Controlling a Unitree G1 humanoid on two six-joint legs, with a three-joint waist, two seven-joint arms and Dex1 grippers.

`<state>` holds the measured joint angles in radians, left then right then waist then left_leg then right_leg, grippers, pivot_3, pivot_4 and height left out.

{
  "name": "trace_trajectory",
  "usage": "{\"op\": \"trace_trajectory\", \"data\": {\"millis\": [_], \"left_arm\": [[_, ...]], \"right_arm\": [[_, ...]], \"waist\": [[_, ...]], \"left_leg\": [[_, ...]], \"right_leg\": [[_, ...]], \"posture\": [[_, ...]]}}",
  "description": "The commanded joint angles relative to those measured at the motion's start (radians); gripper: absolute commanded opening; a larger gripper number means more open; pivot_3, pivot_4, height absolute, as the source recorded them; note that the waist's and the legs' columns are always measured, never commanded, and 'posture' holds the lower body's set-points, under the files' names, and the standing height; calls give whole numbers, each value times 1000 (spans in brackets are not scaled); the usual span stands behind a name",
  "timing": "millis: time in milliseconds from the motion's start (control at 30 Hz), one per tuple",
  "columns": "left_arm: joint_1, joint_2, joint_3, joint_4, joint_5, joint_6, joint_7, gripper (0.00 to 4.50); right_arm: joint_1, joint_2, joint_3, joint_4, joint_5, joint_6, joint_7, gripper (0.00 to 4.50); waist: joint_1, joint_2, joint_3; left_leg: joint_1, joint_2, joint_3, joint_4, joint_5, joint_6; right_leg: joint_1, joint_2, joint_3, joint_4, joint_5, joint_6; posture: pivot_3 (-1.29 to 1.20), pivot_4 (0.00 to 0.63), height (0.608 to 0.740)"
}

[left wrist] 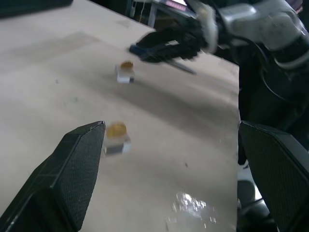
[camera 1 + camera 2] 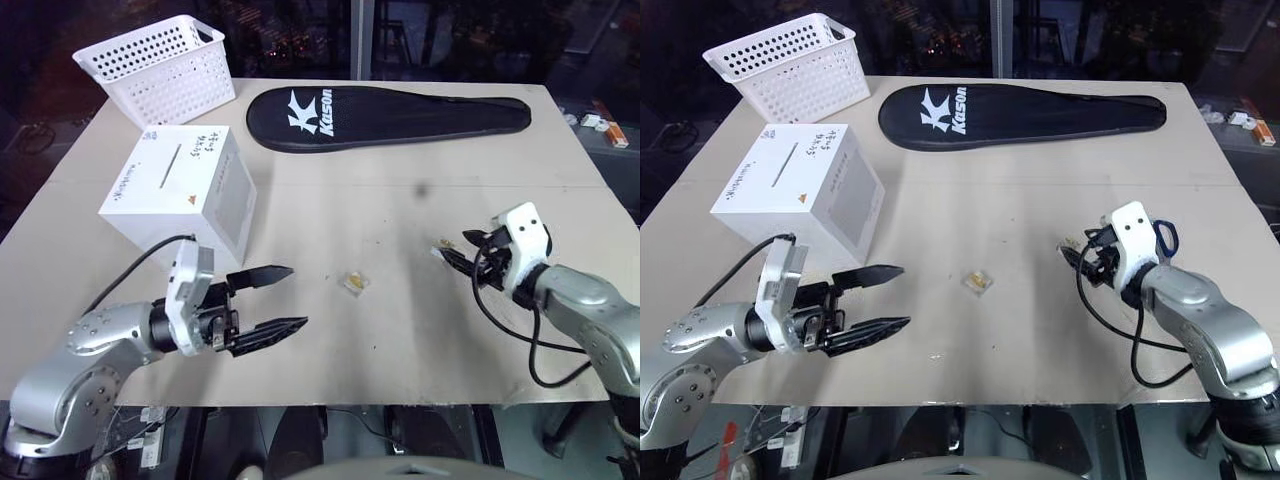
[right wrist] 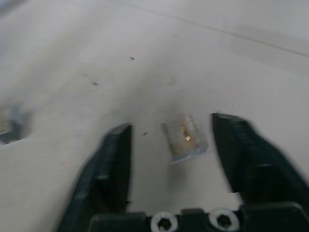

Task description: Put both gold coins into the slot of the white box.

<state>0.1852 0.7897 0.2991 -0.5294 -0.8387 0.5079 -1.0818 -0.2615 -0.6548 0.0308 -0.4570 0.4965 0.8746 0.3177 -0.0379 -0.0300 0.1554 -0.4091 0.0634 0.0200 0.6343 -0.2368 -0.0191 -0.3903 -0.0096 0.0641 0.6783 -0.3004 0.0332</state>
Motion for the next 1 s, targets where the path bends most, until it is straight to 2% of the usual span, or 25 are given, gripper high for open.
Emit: {"op": "trace_trajectory", "data": {"millis": [33, 167, 333, 533, 567, 633, 967, 1000], "left_arm": [[76, -21, 23, -94, 20, -58, -10, 4500], [158, -54, 16, -124, 59, -111, -9, 4500], [344, -143, -21, -58, 183, -317, -107, 4500], [374, -158, -16, 22, 204, -416, -164, 4500], [375, -157, -16, 30, 204, -424, -168, 4500], [384, -160, -11, 64, 204, -454, -191, 4500], [369, -195, 31, 215, 154, -539, -258, 4500], [253, -134, 37, 182, 89, -422, -183, 4500]], "right_arm": [[-41, 1, 21, 21, -41, 8, 14, 1363], [-59, -1, 29, 36, -63, 9, 36, 1363], [-66, 4, 28, 49, -85, 9, 60, 1363], [-69, 15, 25, 65, -111, 6, 78, 1363], [-69, 15, 23, 67, -114, 6, 81, 835], [-69, 14, 24, 75, -120, 6, 89, 141], [-67, 14, 13, 89, -154, -3, 118, 62], [-68, 15, 8, 86, -153, -2, 118, 62]], "waist": [[1, 0, 0], [4, 0, 0], [-4, 1, 0], [6, 1, -1], [4, 1, -1], [2, 1, -1], [-2, 1, -1], [-2, 1, -1]], "left_leg": [[-3, 0, 0, 1, 0, 0], [-7, -1, 0, 2, 0, 0], [-5, -1, 1, 2, 0, 0], [-6, -1, -2, 3, 0, 0], [-6, -1, -1, 3, 0, 0], [-6, -1, -1, 4, 0, 0], [-6, -1, -1, 4, 0, 0], [-6, -1, -1, 4, 0, 0]], "right_leg": [[-2, 0, 0, 1, 0, 0], [-6, -2, -1, 1, 0, 0], [-6, -1, 0, 1, 0, 0], [-5, -1, -3, 2, 0, 0], [-5, -1, -2, 2, 0, 0], [-5, -1, -2, 2, 0, 0], [-5, 0, -2, 2, 0, 0], [-5, -1, -2, 2, 0, 0]], "posture": [[0, 150, 740], [0, 150, 740], [0, 150, 740], [0, 150, 740], [0, 150, 740], [0, 150, 740], [0, 150, 740], [0, 150, 740]]}}
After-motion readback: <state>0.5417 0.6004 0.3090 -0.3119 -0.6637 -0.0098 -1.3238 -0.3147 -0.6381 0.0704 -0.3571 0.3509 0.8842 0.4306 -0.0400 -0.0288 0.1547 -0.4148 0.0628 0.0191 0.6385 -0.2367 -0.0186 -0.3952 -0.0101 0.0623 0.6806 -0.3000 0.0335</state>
